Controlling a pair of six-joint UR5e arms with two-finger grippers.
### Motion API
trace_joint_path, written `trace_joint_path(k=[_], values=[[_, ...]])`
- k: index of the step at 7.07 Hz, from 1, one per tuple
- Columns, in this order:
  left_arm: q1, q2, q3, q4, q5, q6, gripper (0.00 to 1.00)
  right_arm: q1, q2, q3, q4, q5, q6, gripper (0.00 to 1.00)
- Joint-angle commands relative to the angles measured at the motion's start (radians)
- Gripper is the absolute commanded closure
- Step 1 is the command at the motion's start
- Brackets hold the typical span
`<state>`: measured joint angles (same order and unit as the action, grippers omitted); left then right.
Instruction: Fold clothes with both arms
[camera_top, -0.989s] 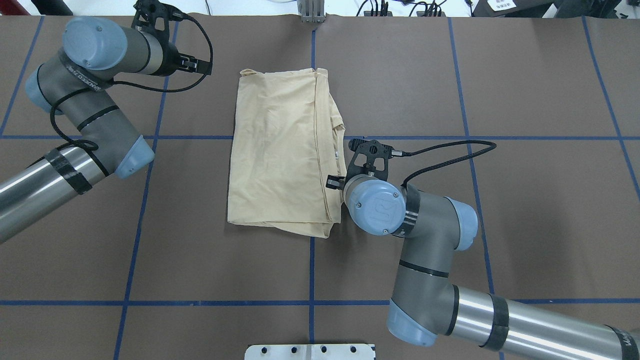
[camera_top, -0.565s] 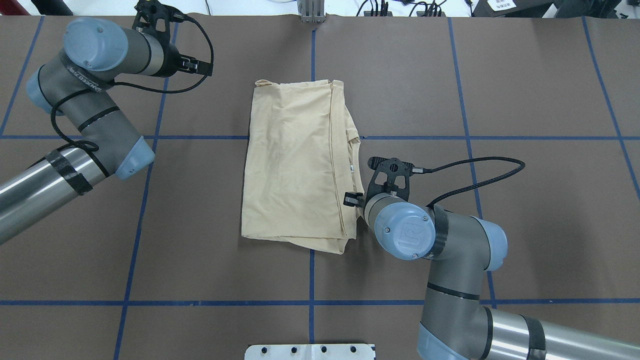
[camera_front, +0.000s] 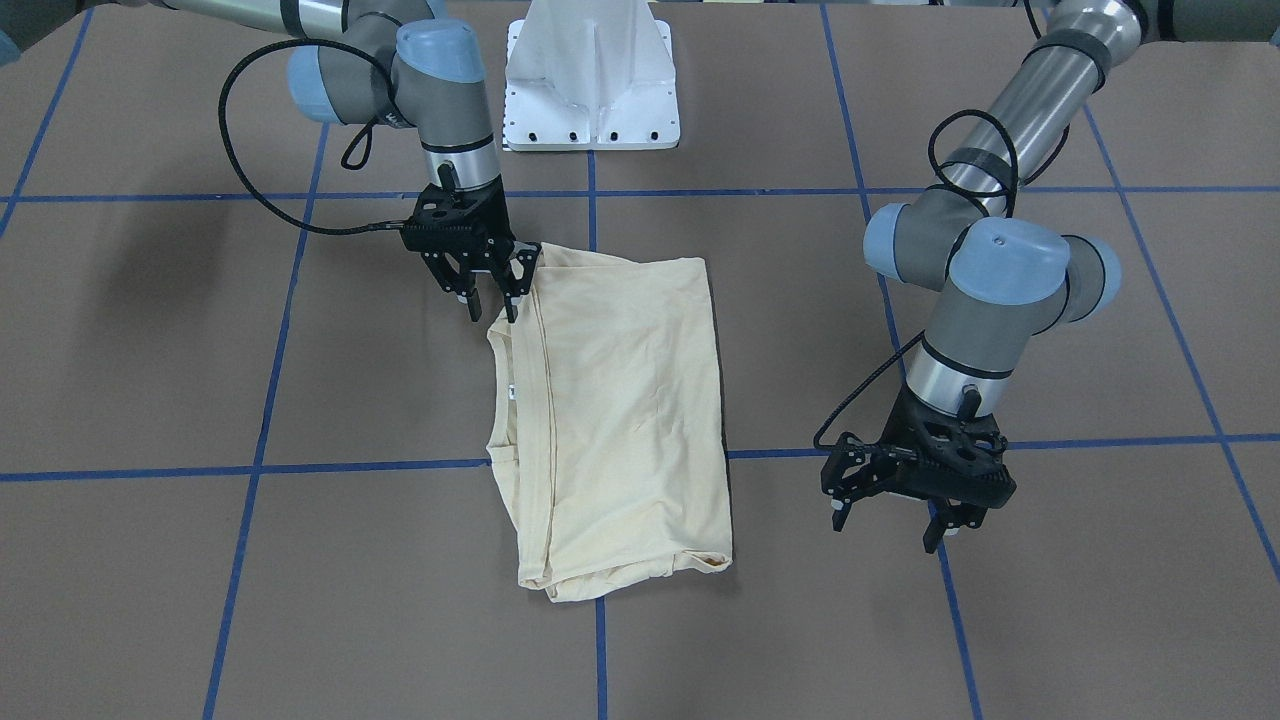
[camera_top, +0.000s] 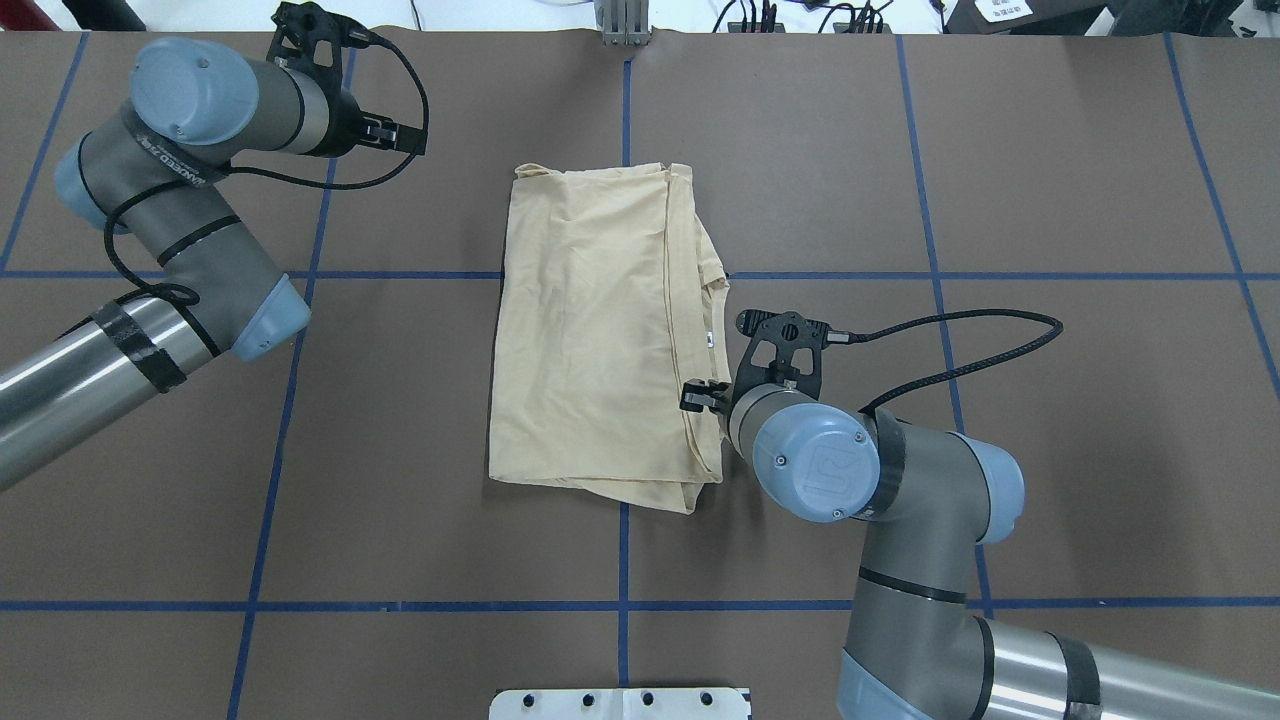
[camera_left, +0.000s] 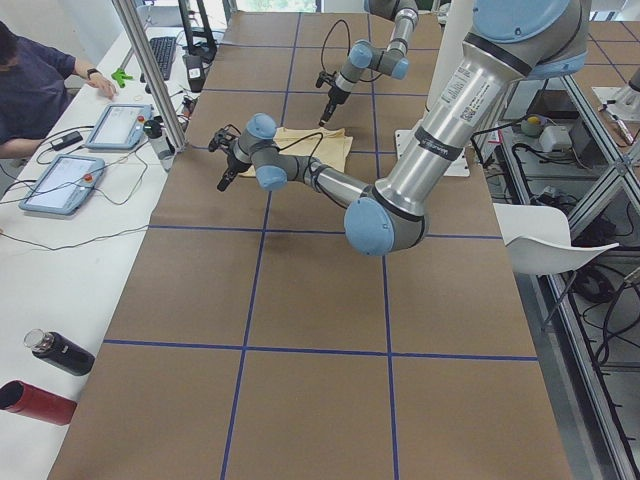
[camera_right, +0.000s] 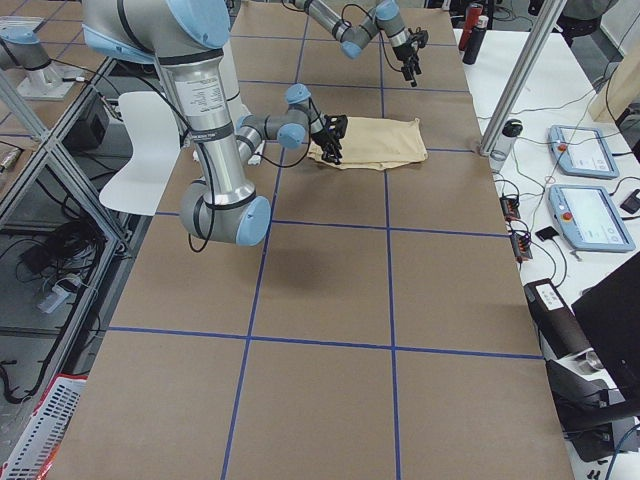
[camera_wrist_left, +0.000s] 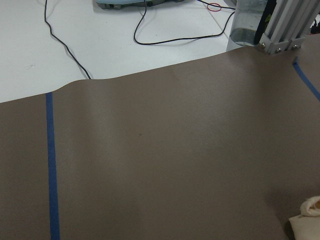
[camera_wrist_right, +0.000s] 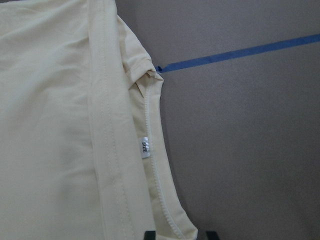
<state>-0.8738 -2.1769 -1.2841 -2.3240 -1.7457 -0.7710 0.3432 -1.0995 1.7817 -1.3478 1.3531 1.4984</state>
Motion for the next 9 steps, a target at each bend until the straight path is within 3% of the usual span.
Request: trace_joint_path(k=[1, 3, 7, 9], values=[[0.001, 0.000, 0.000, 0.000, 0.000, 0.001, 0.00, 0.019, 0.131, -0.063, -0.145, 0.003, -0.018, 0.00], [0.001, 0.000, 0.000, 0.000, 0.000, 0.002, 0.00, 0.019, 0.171, -0.132, -0.247, 0.055, -0.122, 0.00], [0.004, 0.000, 0.000, 0.000, 0.000, -0.001, 0.00, -0.013, 0.223, -0.133, -0.381, 0.080, -0.191, 0.02], [0.004, 0.000, 0.000, 0.000, 0.000, -0.001, 0.00, -0.035, 0.217, -0.131, -0.382, 0.086, -0.237, 0.15]])
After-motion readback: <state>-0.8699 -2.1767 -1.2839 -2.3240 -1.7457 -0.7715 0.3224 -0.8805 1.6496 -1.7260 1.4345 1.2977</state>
